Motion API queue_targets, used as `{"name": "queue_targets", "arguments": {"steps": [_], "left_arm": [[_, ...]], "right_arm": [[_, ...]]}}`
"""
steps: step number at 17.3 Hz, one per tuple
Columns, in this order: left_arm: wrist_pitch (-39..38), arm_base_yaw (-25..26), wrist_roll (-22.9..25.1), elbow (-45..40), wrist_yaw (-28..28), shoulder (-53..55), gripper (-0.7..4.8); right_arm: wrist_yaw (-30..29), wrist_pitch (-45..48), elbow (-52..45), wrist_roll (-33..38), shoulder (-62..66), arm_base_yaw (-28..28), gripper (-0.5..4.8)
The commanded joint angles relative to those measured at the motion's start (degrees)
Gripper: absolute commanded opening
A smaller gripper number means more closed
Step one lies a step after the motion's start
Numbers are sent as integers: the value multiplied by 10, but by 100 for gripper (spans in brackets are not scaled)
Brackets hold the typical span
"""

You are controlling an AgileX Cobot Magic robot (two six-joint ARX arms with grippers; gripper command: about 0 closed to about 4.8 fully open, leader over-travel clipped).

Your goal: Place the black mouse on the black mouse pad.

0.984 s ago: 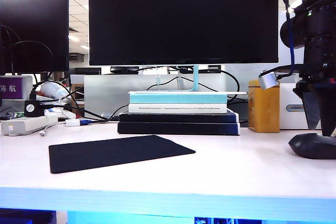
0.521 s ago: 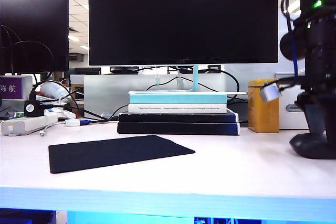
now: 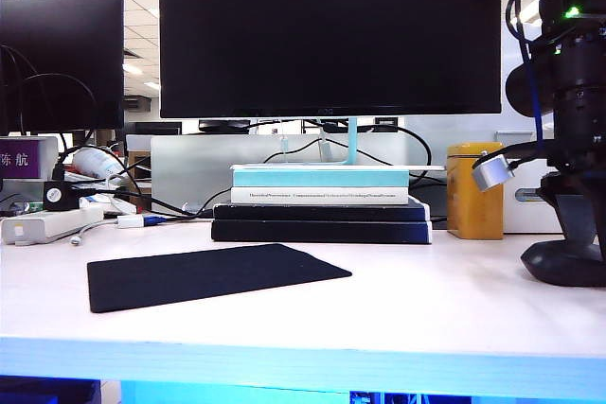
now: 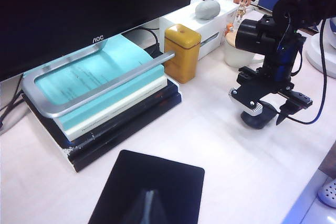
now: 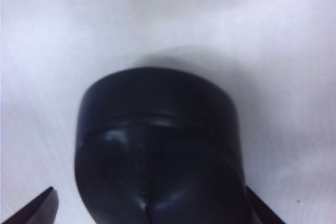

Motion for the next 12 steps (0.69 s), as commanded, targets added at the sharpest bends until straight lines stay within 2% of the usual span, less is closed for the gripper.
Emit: {"name": "queue_targets", "arguments": {"steps": [1,11,12], "left_arm": [[12,1,4,3,1,-2,-5],[13,1,4,3,1,-2,-5],[13,1,4,3,1,-2,-5]], "right_arm": [[1,12,0,-3,-1,1,479],[1,34,0,-2,11,7,479],[0,32,0,-2,11,7,459]]}}
